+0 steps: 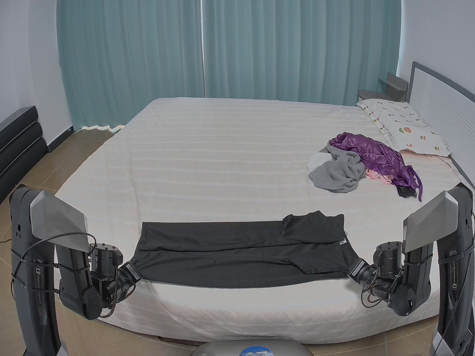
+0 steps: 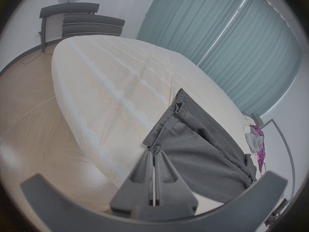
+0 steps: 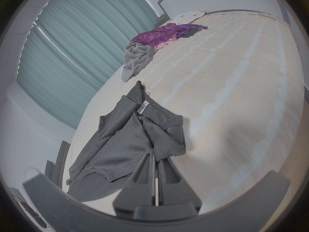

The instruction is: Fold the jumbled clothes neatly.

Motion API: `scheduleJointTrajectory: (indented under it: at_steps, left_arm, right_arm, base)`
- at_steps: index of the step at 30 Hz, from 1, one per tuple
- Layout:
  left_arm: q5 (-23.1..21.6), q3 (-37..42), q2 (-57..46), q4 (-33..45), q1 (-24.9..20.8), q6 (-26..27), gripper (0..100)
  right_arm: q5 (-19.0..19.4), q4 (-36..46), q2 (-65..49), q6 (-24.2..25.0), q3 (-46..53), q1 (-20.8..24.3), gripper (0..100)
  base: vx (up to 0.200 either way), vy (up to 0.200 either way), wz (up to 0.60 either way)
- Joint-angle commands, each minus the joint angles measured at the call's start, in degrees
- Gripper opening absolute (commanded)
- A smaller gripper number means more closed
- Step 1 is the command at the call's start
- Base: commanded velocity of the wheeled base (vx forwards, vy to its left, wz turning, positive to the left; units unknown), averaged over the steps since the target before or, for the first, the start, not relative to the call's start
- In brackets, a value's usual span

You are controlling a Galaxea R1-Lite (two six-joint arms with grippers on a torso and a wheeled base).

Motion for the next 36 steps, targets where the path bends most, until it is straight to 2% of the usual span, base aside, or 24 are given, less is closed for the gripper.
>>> scheduleJointTrajectory:
  at_steps: [1, 10, 33, 34, 36]
  left_arm:
    - [-0.09, 0.26, -0.71, -0.04, 0.71, 0.26, 0]
    - [-0.53, 0.78, -2.73, 0.13, 1.86, 1.14, 0]
    - [-1.59, 4.56, -2.12, 0.4, 1.86, 6.59, 0]
    - [-1.85, 4.83, -2.03, 0.4, 1.77, 6.59, 0]
    - [-2.55, 4.91, -2.03, 0.4, 1.68, 6.5, 0]
  right_arm:
    - [0.49, -0.12, -2.01, 0.31, 2.22, -0.03, 0]
    - [3.92, -1.53, -5.09, 0.31, 7.58, -0.73, 0]
    - [4.01, -1.88, -3.06, -0.92, 12.68, 0.5, 0]
    - [4.01, -1.88, -2.1, -1.54, 12.5, 0.5, 100]
    - [4.01, -1.88, -1.66, -1.89, 12.15, 0.41, 100]
  base:
    - [0.0, 0.0, 0.0]
    - [0.0, 0.0, 0.0]
    - [0.0, 0.0, 0.0]
    - [0.0, 0.0, 0.0]
    - [0.0, 0.0, 0.0]
